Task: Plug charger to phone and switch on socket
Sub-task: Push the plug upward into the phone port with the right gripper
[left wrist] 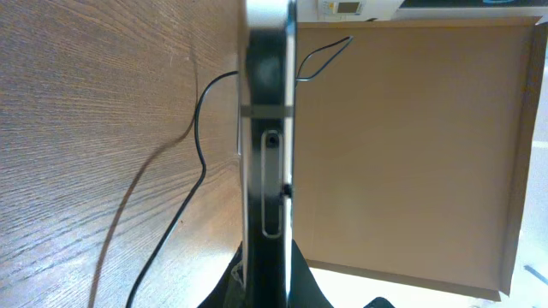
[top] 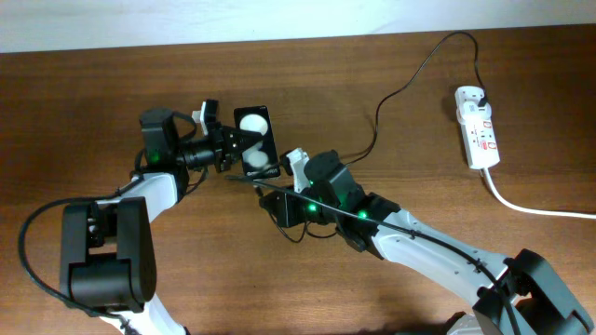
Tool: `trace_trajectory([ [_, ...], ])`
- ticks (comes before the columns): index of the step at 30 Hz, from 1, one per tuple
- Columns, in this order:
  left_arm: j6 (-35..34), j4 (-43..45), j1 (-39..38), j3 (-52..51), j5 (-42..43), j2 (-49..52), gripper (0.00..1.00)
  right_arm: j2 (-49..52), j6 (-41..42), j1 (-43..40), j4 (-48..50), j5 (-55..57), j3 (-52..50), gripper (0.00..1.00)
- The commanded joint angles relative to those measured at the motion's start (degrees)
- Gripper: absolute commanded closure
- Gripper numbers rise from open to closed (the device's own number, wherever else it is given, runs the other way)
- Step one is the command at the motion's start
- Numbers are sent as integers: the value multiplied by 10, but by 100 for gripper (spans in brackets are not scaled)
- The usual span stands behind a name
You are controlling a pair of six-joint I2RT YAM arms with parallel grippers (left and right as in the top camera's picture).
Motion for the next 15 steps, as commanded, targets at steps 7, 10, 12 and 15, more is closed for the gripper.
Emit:
trace_trajectory([
  [7, -1, 3, 1, 3, 10, -15, 98, -14, -16, -40, 0, -64, 2, 96],
  [10, -1, 3, 1, 3, 11, -15, 98, -14, -16, -43, 0, -67, 2, 96],
  [12, -1, 3, 1, 3, 11, -15, 97, -14, -16, -43, 0, -65, 2, 96],
  [15, -1, 3, 1, 3, 11, -15, 96, -14, -8, -43, -9, -33, 2, 96],
])
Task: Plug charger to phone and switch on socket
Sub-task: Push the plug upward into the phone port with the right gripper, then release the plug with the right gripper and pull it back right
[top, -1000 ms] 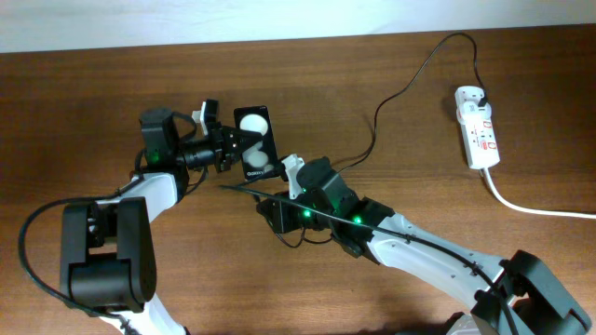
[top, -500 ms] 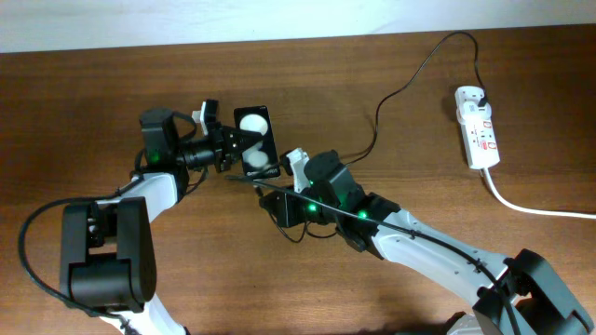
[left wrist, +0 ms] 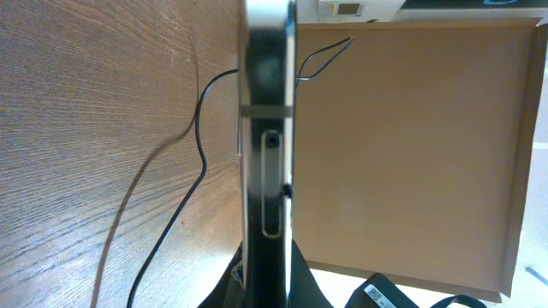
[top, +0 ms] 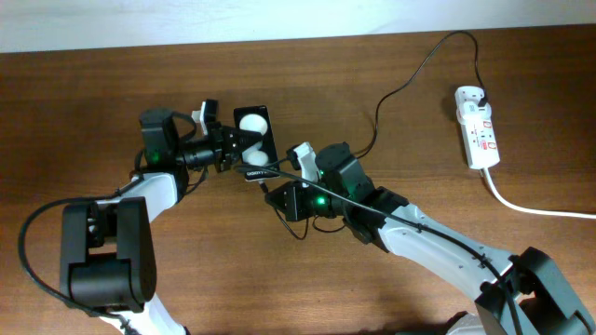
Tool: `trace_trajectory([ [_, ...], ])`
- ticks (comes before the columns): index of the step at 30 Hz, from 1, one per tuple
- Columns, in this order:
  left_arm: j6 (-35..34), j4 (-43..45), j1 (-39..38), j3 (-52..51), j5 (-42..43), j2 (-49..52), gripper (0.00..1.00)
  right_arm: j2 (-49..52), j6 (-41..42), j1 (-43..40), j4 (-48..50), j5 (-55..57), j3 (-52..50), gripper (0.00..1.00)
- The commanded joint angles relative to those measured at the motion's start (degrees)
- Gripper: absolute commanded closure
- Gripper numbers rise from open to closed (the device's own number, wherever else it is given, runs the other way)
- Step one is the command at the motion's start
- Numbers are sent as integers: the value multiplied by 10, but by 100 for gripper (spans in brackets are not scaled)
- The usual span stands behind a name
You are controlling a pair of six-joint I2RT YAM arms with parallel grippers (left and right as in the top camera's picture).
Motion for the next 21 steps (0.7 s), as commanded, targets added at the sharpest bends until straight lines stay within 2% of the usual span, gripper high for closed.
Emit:
trace_trajectory([
  [1, -1, 3, 1, 3, 13, -15, 96, -13, 3, -4, -8, 33, 2, 96],
  [11, -2, 3, 1, 3, 16, -15, 96, -13, 23, -3, 3, 71, 2, 96],
  [14, -2, 3, 1, 3, 16, -15, 97, -13, 98, -2, 16, 109, 2, 96],
  [16, -1, 3, 1, 3, 16, -15, 97, -13, 100, 5, 28, 116, 2, 96],
  [21, -2, 3, 1, 3, 20, -15, 96, -11, 100, 54, 31, 234, 2, 96],
])
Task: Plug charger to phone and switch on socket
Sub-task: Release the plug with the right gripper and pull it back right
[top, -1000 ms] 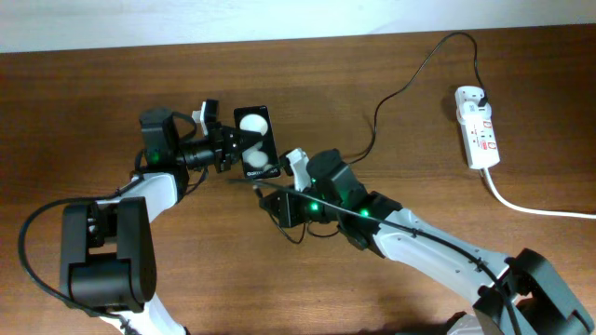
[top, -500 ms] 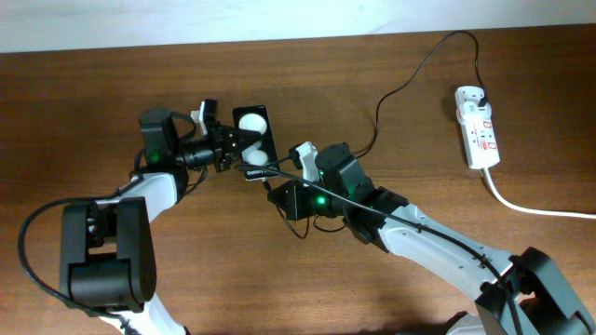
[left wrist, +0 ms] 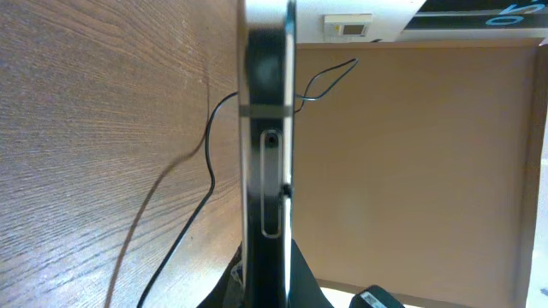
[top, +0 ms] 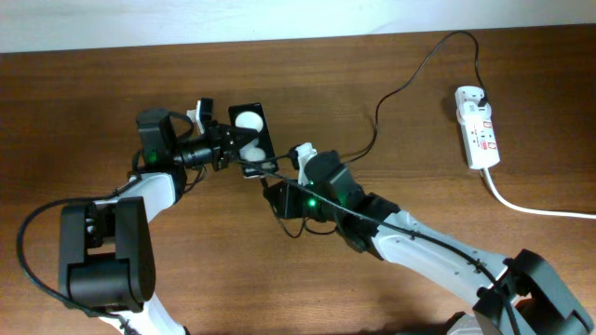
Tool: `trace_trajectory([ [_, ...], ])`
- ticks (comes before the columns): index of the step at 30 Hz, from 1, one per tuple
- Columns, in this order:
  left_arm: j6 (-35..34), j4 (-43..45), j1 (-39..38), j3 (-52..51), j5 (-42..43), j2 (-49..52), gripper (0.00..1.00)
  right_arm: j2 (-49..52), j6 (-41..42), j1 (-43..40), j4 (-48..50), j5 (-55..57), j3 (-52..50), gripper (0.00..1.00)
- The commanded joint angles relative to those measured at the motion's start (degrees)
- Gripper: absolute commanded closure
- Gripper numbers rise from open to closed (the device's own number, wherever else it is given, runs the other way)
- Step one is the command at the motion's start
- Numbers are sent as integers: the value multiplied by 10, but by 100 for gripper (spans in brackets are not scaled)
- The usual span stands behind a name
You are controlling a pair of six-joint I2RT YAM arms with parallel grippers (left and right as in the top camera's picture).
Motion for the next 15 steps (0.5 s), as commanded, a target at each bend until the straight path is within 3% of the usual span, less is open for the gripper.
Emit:
trace_trajectory([
  [1, -6, 1, -4, 3, 47, -15, 96, -10, 3, 14, 12, 118, 4, 96],
  [15, -6, 2, -4, 3, 57, -15, 100, 8, -39, 13, 56, 155, 4, 96],
])
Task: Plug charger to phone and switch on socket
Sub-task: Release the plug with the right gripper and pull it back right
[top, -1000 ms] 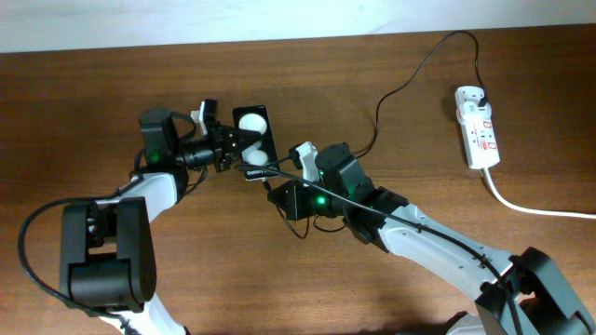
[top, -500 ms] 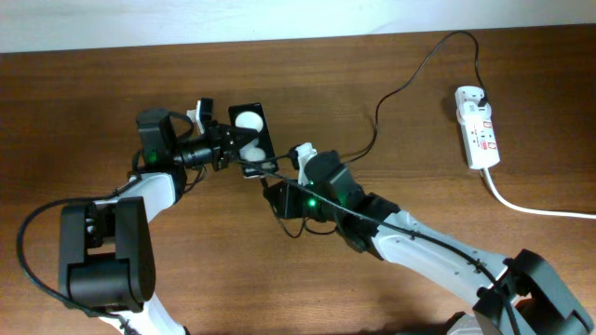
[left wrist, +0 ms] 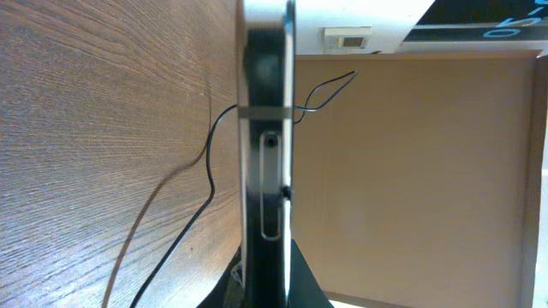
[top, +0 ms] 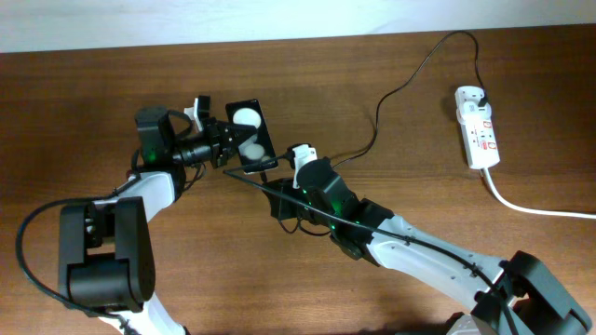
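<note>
The black phone point(top: 250, 138), a white round pad on its back, is held on edge above the table with my left gripper point(top: 223, 147) shut on it. The left wrist view looks along the phone's thin edge point(left wrist: 267, 154), jaws clamped at its bottom end. My right gripper point(top: 284, 181) sits just below and right of the phone; its fingers are hard to make out. The black charger cable point(top: 377, 121) runs from the white socket strip point(top: 478, 126) to that gripper and ends there. The plug itself is hidden.
The strip's white mains lead point(top: 531, 207) trails off to the right edge. Slack cable point(left wrist: 205, 162) lies on the wood behind the phone. A brown board point(left wrist: 411, 171) fills the right of the left wrist view.
The phone and left gripper have turned slightly. The right gripper has edged left under the phone, and its corner no longer shows at the bottom of the left wrist view.
The left gripper held the phone on edge at every moment. The right gripper, with the cable end following it, was first low and right of the phone, then closer to its lower end, then beneath it, where it stays now.
</note>
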Tool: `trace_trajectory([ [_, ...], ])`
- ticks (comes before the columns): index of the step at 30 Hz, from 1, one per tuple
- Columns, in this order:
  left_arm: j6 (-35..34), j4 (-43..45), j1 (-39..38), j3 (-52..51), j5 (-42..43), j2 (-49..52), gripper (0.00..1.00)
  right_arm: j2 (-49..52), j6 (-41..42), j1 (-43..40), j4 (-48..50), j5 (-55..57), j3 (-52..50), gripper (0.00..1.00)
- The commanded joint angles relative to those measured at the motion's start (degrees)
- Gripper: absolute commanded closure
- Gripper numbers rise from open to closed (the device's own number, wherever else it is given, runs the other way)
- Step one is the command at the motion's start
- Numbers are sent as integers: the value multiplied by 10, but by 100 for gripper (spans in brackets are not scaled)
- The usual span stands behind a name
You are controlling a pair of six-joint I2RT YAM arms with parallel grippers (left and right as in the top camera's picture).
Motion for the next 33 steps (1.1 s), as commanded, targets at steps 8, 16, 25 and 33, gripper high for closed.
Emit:
trace_trajectory([
  [8, 3, -3, -6, -2, 72, -15, 100, 19, -29, -11, 96, 70, 7, 96],
  [16, 3, -3, -6, -2, 63, -15, 100, 19, -47, -12, 66, 61, 7, 41],
  [25, 86, -23, -6, -2, 7, -15, 100, -49, -102, -75, -56, -38, 7, 2],
  [33, 138, -232, -6, -2, -242, -15, 98, -49, -102, -181, -249, -87, 7, 1],
])
